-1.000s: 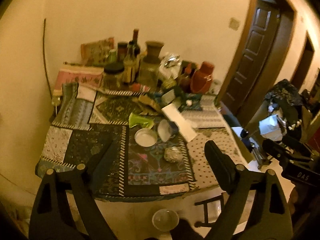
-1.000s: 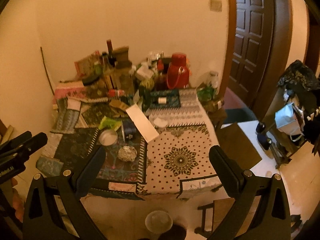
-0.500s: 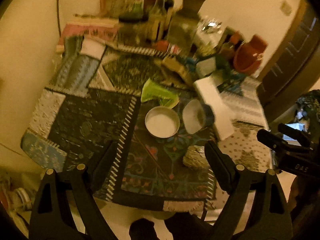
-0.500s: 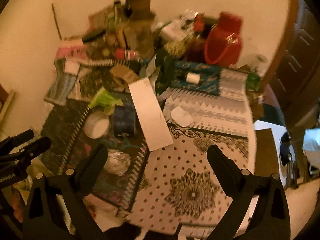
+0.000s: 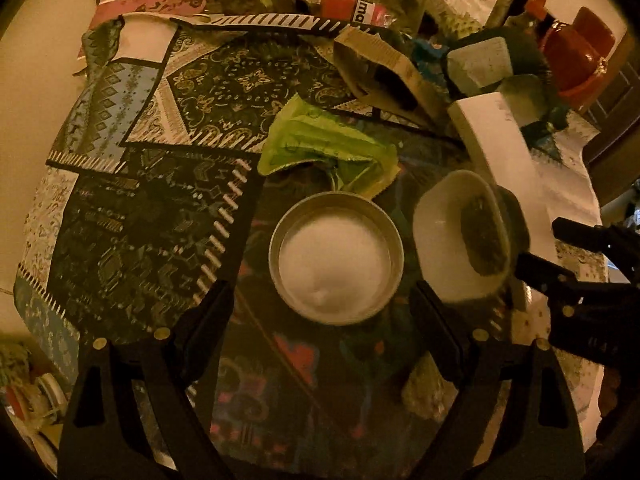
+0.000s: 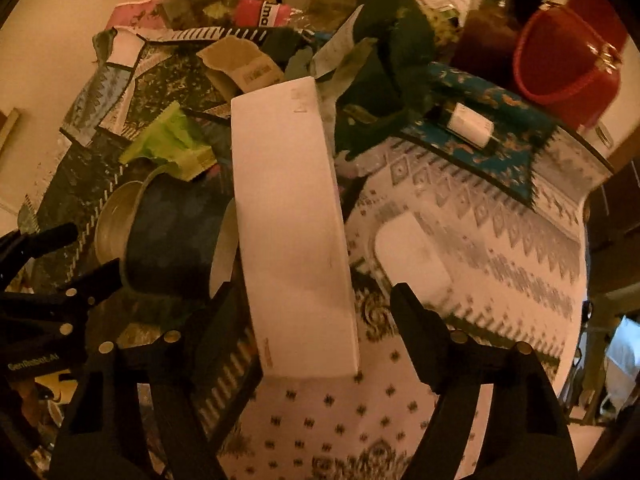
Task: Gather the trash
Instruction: 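Grasp the white box with the right tool while the left tool grasps the silver tin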
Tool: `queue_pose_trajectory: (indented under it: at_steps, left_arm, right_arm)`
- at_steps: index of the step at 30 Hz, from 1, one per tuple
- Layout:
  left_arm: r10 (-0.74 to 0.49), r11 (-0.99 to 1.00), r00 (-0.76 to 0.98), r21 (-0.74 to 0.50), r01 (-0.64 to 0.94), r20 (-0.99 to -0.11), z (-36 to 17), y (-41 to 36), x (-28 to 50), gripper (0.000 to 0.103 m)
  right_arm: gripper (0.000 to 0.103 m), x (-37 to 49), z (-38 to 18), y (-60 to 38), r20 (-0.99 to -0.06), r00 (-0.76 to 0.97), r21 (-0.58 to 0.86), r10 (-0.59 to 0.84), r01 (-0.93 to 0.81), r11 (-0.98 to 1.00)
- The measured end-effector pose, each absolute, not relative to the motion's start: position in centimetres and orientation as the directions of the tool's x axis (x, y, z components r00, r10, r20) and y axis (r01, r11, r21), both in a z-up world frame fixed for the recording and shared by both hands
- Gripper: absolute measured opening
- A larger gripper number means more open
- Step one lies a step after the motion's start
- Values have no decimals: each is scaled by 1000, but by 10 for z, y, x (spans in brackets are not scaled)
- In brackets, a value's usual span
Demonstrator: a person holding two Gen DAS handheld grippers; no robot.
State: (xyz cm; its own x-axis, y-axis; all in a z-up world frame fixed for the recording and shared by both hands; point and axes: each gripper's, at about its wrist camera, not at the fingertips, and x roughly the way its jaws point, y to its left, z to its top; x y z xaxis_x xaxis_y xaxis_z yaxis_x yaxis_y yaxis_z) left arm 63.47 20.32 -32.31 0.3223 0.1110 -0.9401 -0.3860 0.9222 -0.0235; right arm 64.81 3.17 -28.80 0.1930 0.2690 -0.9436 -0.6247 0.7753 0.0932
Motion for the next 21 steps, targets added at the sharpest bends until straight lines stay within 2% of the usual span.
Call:
queue_pose_trajectory:
  at_steps: [4, 7, 10, 11, 21]
  left_arm:
    - [124, 922, 315, -8, -387, -941, -331, 203, 644, 90]
    - [127, 924, 318, -5, -382, -940, -335, 203, 649, 89]
    - [121, 929, 322, -7, -370, -939, -338, 201, 651, 80]
    - [113, 931, 317, -11, -365, -942, -340, 201, 652, 75]
    - [95, 941, 375, -40, -336, -922, -317, 200, 631, 74]
  right_arm:
    - [73, 652, -293, 40, -942, 210, 68, 261, -643, 762]
    - [57, 654, -295, 44, -940, 213, 68, 265, -645, 761]
    - [52, 654, -298, 45, -939, 232, 46, 254, -647, 761]
    - [52, 654, -299, 47, -939, 238, 39, 250, -647, 761]
    - [50, 645, -279, 36, -921, 258, 82, 292, -605, 792]
